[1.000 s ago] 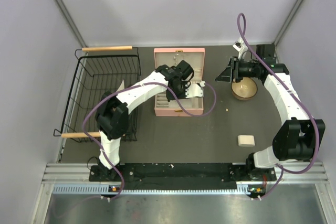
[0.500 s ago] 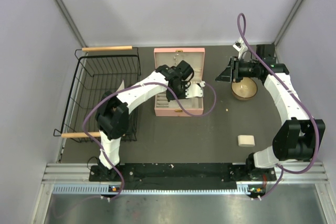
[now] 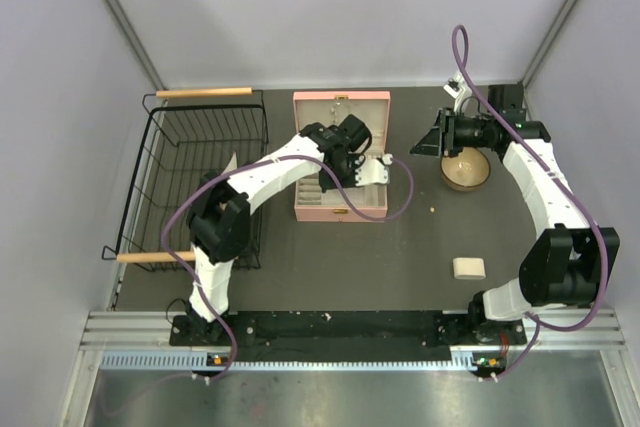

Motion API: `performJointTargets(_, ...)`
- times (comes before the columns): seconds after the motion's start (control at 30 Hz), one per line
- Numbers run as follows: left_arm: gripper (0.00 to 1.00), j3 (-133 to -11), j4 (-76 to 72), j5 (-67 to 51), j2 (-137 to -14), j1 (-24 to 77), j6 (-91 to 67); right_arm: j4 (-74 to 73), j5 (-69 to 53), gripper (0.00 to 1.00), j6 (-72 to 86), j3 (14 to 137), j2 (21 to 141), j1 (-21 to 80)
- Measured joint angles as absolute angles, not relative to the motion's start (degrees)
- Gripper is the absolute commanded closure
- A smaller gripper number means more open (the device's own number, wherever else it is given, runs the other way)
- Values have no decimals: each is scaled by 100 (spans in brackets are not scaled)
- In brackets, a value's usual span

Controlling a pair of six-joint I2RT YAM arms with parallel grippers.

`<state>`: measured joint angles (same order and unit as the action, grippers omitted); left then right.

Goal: Organize the mixed jewelry

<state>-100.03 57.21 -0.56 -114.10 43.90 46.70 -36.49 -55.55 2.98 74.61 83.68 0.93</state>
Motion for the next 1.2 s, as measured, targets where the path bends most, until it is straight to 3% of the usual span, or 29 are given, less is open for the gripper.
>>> performJointTargets(1.2, 100, -9730, 5352, 204, -11310, 4510, 4508, -3651, -5548, 67, 263, 7413, 8368, 93)
